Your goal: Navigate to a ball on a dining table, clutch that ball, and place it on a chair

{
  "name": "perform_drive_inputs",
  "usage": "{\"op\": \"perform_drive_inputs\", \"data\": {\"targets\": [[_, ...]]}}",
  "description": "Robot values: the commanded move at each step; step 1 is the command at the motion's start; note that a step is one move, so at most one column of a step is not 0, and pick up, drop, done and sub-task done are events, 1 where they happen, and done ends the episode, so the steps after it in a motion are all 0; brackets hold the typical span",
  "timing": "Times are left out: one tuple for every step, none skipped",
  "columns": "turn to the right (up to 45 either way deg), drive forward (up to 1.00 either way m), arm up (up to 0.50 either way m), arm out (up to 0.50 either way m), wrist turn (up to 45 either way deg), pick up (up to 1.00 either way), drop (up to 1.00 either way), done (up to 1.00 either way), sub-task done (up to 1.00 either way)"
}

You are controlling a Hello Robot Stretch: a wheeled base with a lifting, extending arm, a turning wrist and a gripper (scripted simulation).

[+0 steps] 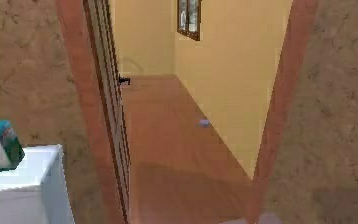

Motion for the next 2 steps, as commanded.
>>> {"op": "perform_drive_inputs", "data": {"targets": [[0.0,1.00,0.00,0.00,0.0,0.00,0.00,0.00,0.00],[0.0,0.55,0.00,0.00,0.0,0.00,0.00,0.00,0.00]]}}
